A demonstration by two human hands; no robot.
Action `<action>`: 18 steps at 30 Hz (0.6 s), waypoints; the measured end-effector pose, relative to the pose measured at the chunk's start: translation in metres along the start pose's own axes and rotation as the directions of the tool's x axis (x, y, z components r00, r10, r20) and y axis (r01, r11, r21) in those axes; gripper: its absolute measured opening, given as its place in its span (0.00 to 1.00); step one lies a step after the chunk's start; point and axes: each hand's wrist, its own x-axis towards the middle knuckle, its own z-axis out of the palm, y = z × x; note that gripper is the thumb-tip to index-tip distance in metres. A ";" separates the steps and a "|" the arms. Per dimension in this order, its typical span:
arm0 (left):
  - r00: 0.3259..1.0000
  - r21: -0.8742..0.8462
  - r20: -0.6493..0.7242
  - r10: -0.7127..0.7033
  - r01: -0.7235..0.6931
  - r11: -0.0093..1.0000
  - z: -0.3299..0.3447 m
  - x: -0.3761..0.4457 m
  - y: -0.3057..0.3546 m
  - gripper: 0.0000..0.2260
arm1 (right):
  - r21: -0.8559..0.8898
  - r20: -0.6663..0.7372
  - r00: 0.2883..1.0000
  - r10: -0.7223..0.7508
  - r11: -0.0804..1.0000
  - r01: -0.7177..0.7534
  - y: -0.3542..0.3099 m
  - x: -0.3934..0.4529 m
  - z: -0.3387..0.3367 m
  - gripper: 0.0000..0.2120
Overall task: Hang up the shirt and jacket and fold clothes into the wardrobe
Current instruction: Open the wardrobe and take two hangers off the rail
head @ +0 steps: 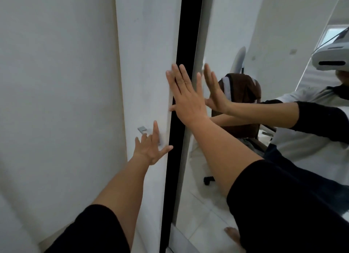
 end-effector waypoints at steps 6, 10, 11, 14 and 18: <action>1.000 -0.051 0.015 0.011 -0.011 0.999 -0.021 -0.036 -0.061 0.45 | 0.116 0.054 0.998 -0.043 0.993 0.036 -0.053 0.009 -0.040 0.51; 1.000 -0.071 -0.020 0.007 -0.009 0.997 -0.042 -0.063 -0.105 0.44 | 0.180 0.023 0.995 -0.095 0.980 0.089 -0.095 0.023 -0.058 0.50; 0.999 -0.067 -0.046 0.009 -0.012 0.998 -0.049 -0.070 -0.114 0.44 | 0.192 0.011 0.994 -0.111 0.975 0.107 -0.105 0.027 -0.061 0.49; 0.982 -0.007 -0.186 0.032 -0.034 0.999 -0.067 -0.088 -0.144 0.47 | 0.230 -0.014 0.982 -0.187 0.955 0.185 -0.134 0.043 -0.069 0.44; 0.956 0.140 -0.292 0.029 0.013 0.990 -0.089 -0.099 -0.183 0.56 | 0.297 -0.008 0.963 -0.271 0.919 0.261 -0.165 0.063 -0.069 0.36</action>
